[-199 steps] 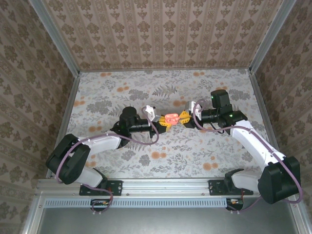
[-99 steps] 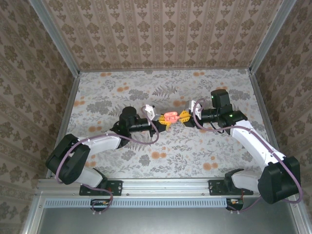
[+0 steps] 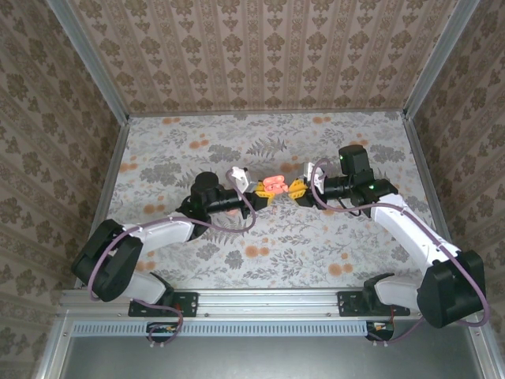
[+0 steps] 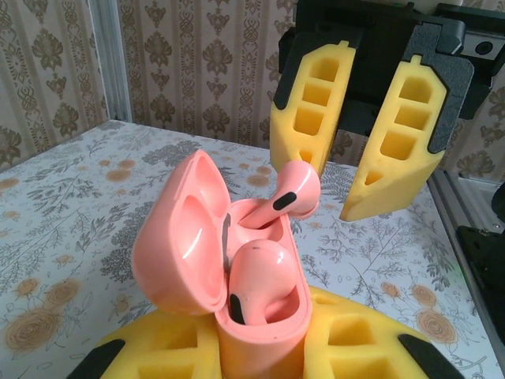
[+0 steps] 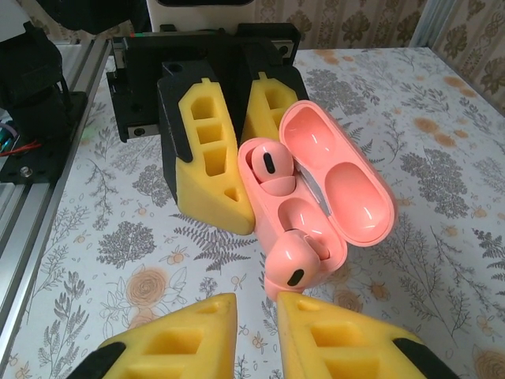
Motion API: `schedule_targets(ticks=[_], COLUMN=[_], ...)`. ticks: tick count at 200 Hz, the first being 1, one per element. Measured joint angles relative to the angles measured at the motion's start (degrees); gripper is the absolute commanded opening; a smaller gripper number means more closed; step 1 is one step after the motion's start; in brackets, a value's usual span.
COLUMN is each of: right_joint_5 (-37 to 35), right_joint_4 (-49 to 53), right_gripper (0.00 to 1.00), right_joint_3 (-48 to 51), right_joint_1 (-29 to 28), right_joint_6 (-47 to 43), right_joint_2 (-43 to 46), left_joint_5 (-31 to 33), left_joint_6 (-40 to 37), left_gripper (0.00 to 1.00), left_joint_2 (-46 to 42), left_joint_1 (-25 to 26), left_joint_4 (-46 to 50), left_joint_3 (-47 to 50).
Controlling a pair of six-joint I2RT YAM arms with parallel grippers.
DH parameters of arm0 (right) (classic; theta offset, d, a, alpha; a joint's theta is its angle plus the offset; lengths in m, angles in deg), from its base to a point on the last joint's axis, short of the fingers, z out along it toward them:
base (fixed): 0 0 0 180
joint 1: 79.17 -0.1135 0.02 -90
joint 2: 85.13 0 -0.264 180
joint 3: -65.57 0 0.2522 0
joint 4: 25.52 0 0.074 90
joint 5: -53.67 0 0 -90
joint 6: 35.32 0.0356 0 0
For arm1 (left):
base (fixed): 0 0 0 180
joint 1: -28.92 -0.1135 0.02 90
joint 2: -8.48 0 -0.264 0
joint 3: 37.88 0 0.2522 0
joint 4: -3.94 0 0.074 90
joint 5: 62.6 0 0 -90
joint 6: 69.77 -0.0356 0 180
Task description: Insert the wireless bluetooth earbuds into the charging case
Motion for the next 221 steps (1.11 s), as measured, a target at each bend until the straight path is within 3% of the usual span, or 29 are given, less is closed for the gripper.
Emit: schedule_targets(ticks=[221], right_joint_5=[-0.2], right_joint_4=[-6.8], right_gripper=[0.21], right_joint_3=[0.2], right_joint_1=[-1.7], right_joint_6=[3.8], right_joint_2=[-1.4], left_joint_5=[1.0], left_joint_6=[0.0], left_gripper=[0.16], left_joint_2=[0.0], left_joint_1=[0.2], left_joint_4=[0.1], left_joint_3=[-0.2])
